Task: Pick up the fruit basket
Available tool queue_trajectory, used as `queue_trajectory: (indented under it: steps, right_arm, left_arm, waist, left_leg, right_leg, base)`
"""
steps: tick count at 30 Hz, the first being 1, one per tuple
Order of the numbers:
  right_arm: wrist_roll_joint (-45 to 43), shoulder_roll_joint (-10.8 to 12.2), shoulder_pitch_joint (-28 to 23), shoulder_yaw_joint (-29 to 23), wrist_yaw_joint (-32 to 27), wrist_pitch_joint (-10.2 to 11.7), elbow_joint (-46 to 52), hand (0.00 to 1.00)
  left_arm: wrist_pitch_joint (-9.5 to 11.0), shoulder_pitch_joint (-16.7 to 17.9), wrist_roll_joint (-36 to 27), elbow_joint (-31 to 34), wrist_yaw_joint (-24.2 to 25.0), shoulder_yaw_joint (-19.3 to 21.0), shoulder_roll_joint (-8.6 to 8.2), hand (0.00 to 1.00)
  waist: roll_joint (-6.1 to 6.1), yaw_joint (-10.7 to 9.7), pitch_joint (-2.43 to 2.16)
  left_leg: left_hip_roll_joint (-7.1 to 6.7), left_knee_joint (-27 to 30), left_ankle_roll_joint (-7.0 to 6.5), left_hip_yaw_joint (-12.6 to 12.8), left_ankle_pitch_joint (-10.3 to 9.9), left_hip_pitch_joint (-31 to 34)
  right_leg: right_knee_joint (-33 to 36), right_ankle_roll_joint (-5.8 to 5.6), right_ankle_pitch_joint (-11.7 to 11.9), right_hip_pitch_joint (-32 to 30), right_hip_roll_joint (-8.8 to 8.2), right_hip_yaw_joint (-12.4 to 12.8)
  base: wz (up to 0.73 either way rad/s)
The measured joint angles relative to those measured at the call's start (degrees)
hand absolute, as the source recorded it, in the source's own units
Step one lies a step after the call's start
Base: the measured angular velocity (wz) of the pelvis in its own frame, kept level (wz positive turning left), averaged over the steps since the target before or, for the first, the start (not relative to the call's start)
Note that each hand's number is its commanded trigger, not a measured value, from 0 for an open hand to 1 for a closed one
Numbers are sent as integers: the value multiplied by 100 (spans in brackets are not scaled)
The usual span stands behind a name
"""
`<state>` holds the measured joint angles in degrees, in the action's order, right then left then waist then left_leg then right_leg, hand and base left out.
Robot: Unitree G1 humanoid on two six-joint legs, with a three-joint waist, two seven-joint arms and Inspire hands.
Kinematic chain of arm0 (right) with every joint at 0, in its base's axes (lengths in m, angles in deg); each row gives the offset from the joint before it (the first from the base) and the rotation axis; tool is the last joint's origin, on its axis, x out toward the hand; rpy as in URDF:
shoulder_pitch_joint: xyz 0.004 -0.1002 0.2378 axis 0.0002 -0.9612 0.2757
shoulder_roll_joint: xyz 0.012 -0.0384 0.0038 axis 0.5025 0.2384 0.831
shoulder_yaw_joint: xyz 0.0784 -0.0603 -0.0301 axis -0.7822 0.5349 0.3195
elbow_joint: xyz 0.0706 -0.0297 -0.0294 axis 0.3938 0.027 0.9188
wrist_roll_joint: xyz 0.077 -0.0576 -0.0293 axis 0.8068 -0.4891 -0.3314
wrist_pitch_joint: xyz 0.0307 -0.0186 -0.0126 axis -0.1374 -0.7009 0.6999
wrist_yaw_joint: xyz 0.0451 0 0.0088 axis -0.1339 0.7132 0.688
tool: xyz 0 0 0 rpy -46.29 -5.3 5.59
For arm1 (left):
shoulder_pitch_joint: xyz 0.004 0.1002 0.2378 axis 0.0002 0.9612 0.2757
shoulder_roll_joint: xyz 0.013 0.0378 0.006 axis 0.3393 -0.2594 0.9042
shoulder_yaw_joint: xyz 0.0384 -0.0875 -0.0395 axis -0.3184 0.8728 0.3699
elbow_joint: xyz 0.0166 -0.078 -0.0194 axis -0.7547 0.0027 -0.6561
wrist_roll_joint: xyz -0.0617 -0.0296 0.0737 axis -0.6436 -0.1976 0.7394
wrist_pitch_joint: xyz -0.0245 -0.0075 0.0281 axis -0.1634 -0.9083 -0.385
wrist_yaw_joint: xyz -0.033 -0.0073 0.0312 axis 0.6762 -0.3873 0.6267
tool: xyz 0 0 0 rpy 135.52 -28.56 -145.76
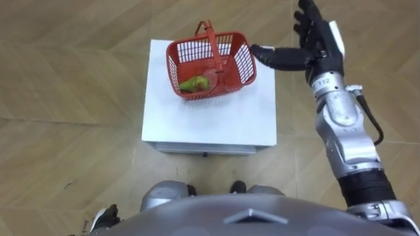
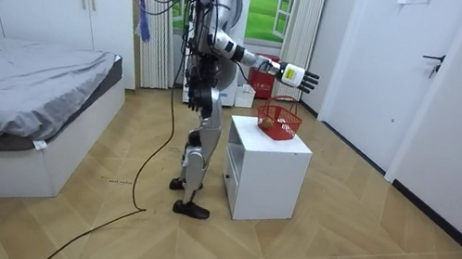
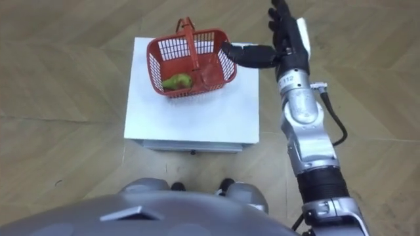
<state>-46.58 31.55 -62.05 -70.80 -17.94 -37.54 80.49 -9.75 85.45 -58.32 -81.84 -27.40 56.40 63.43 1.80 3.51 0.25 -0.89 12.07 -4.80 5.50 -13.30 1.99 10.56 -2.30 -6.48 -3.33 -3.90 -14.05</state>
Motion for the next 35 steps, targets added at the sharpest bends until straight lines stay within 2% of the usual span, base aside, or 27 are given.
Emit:
queue_trajectory:
  steps: [3,5,9,11,14,16,18,21,22,24,26,27,35]
  right_arm:
    - [-114,0,-121,-74,-302,128,152,0]
    - [-115,-1,-221,-135,-468,131,206,0]
    - [-288,-1,-473,-227,-875,144,209,0]
    - [-520,-1,-587,-306,-979,263,-16,0]
    - [-692,-13,-701,-486,-1017,325,-1019,0]
    - [-724,-44,-723,-495,-979,358,-2157,0]
    - [-709,-54,-781,-575,-795,189,-3696,0]
    - [-481,-115,-944,-611,-558,-97,-5168,0]
    - [-448,-117,-965,-620,-501,-148,-5407,0]
    - [-476,-115,-1020,-719,-217,-396,-6036,0]
    - [-499,-105,-1003,-767,-15,-517,-6257,0]
    - [-513,-104,-974,-764,95,-553,-6442,0]
    - [-940,-71,-957,-751,605,-1109,-6789,0]
  left_arm:
    - [44,-3,-9,12,0,-1,-28,0]
    - [96,-3,-12,7,-3,4,-28,0]
    - [138,3,-11,3,-81,166,-40,0]
    - [127,24,-1,36,-112,231,-41,0]
    - [141,127,-2,214,-115,492,-53,0]
    - [126,126,-3,212,-138,675,-64,0]
    - [123,150,20,208,-231,861,-102,0]
    - [69,186,237,217,-247,1031,-157,0]
    - [29,186,261,217,-244,1041,-161,0]
    - [-115,185,360,213,-214,1068,-196,0]
    - [-182,185,368,208,-164,1070,-199,0]
    - [-238,191,372,204,-124,1071,-199,0]
    - [-502,231,448,210,68,1127,-218,0]
  waist:
    - [-88,-56,-42]
    - [-128,-88,-26]
    - [-133,-181,-27]
    - [-122,-192,-22]
    - [-73,-238,-39]
    - [-18,-289,-56]
    - [19,-257,-81]
    - [-5,-202,-86]
    - [-17,-204,-83]
    - [-62,-206,-39]
    - [-81,-205,-33]
    - [-129,-201,-1]
    - [-103,-155,2]
  left_leg:
    - [10,-53,16,57,13,-155]
    - [11,-74,18,75,15,-237]
    - [15,-122,18,195,15,-332]
    - [15,-145,18,215,15,-380]
    - [16,-204,21,225,12,-522]
    - [19,-263,27,181,5,-619]
    - [17,-293,34,168,-5,-671]
    - [15,-290,34,172,-6,-673]
    - [16,-290,34,167,-6,-673]
    - [17,-289,37,158,-7,-674]
    - [17,-283,39,152,-8,-687]
    - [17,-288,45,123,-13,-758]
    - [14,-270,66,-96,-32,-892]
  right_leg:
    - [1,0,-1,57,21,88]
    - [-6,-3,-3,114,31,158]
    - [-11,-14,-10,152,45,332]
    - [-68,-15,-10,240,46,317]
    - [-103,-26,-19,375,53,299]
    - [-142,-27,-19,486,63,276]
    - [-178,-30,-22,570,67,273]
    - [-181,-31,-22,573,67,257]
    - [-182,-30,-22,575,67,258]
    - [-181,-30,-22,578,73,271]
    - [-183,-29,-23,594,75,260]
    - [-190,-28,-26,674,76,228]
    - [-184,-27,-106,890,73,54]
  base:
    - [-13]
    - [-6]
    - [-11]
    - [-6]
    - [4]
    - [9]
    - [6]
    - [0]
    - [0]
    - [0]
    - [3]
    - [9]
    - [14]
